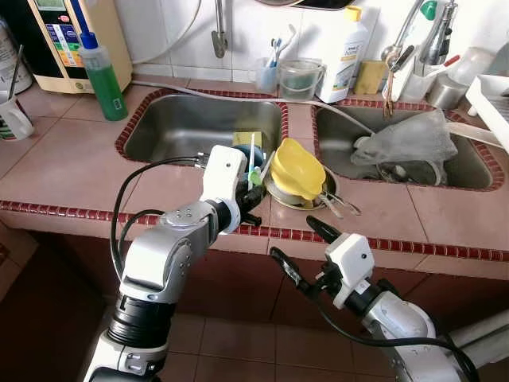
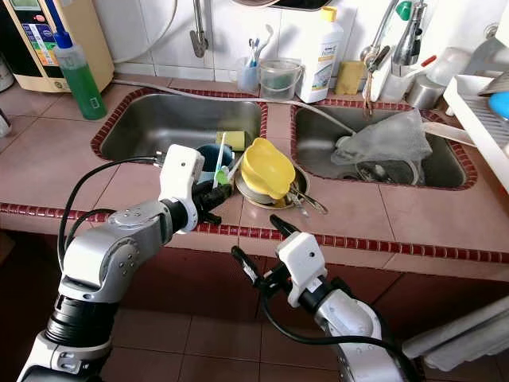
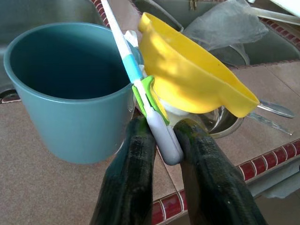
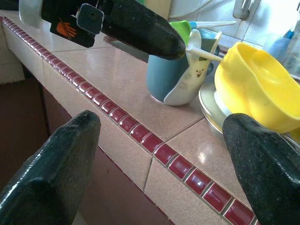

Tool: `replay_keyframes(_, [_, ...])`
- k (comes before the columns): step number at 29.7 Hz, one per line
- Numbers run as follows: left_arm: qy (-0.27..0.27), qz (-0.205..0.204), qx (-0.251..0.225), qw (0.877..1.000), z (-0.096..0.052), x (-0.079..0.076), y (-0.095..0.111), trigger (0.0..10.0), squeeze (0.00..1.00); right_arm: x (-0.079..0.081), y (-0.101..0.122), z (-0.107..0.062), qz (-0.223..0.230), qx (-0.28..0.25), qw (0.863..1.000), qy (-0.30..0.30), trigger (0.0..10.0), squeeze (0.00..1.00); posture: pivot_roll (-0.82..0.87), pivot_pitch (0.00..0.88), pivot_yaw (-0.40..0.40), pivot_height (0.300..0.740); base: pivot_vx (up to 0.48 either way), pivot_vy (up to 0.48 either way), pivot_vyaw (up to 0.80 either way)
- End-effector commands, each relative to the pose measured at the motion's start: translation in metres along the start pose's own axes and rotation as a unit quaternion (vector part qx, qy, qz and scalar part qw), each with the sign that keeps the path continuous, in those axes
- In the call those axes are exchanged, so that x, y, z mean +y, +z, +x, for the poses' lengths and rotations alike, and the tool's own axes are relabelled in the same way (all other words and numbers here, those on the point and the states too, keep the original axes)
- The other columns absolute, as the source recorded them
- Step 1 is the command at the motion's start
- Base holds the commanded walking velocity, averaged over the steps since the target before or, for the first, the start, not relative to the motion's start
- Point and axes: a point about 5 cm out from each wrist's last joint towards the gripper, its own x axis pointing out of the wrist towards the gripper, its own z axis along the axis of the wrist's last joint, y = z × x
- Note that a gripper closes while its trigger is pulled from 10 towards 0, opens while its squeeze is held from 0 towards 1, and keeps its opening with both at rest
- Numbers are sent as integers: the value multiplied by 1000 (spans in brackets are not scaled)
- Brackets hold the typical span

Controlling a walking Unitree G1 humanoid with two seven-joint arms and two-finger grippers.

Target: Kitchen organization

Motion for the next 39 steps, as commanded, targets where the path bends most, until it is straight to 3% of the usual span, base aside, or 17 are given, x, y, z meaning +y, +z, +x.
replay_keyframes(1, [-9,7,-13,1000,-2,-3,10,0,0,0,3,0,-6,-2,1000,-1,10000,0,-88,55,15,740,0,0,0])
replay_keyframes(17, [-1,1,-14,1000,-3,-1,10,0,0,-1,3,2,-9,-2,1000,1,10000,0,-83,54,6,740,0,0,0])
replay_keyframes(30, [17,8,-54,998,-8,10,27,0,0,-2,4,4,-10,-5,1000,2,10000,0,-78,55,1,740,0,0,0])
replay_keyframes(31, [19,8,-60,998,-9,12,30,706,0,-2,4,5,-10,-5,1000,2,10000,0,-77,54,2,740,0,0,0])
replay_keyframes(32, [19,7,-64,998,-10,13,31,706,0,-2,4,5,-10,-6,1000,2,10000,0,-77,54,2,740,0,0,0])
replay_keyframes(33, [19,7,-73,997,-12,15,36,2353,0,-2,5,6,-10,-7,1000,2,10000,0,-74,54,-1,740,0,0,0])
replay_keyframes(34, [19,7,-73,997,-12,15,36,2353,0,-2,5,6,-10,-7,1000,2,10000,0,-74,54,-1,740,0,0,0])
replay_keyframes(35, [19,4,-82,996,-14,17,40,4745,0,-2,5,7,-9,-9,1000,2,10000,0,-74,53,-1,740,0,0,0])
replay_keyframes(36, [19,4,-82,996,-14,17,40,4745,0,-2,5,7,-9,-9,1000,2,10000,0,-74,53,-1,740,0,0,0])
replay_keyframes(37, [15,-5,-100,995,-16,20,45,10000,0,-2,6,8,-8,-12,1000,3,10000,0,-72,52,-1,740,0,0,0])
replay_keyframes(39, [12,-13,-114,993,-18,22,48,10000,0,-2,7,9,-8,-14,1000,3,10000,0,-72,51,-2,740,0,0,0])
